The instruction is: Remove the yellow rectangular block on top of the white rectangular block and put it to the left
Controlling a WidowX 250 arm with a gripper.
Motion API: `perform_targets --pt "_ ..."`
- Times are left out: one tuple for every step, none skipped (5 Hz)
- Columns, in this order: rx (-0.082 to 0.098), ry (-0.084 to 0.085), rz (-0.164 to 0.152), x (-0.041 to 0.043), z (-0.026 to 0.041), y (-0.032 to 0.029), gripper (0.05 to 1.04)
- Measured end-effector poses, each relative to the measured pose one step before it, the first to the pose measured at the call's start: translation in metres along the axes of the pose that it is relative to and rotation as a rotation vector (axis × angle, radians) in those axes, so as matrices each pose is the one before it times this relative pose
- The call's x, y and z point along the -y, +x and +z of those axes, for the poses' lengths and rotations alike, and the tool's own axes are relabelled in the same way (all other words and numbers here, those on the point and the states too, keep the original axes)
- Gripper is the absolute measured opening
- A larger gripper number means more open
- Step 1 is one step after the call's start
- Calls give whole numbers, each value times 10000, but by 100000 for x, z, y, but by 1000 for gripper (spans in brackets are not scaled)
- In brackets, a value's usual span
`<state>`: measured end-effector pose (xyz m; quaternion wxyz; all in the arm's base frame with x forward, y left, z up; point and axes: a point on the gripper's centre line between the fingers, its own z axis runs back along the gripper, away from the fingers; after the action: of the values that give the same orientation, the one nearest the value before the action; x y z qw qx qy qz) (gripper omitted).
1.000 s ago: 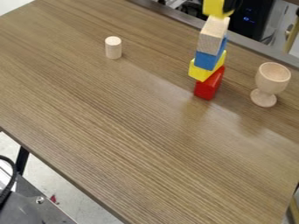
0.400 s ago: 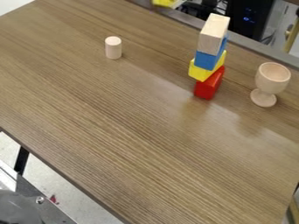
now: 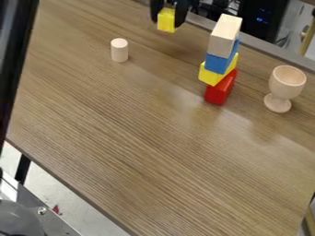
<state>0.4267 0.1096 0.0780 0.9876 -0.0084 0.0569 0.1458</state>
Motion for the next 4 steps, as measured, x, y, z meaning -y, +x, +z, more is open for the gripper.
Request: perform_targets --pt "17 45 124 -52 -1321 671 587" --pt "269 140 88 -149 -736 493 588" --pt "-220 153 133 -225 -1409 -452 637" --pt "-291 21 -82 -27 -459 -529 796"
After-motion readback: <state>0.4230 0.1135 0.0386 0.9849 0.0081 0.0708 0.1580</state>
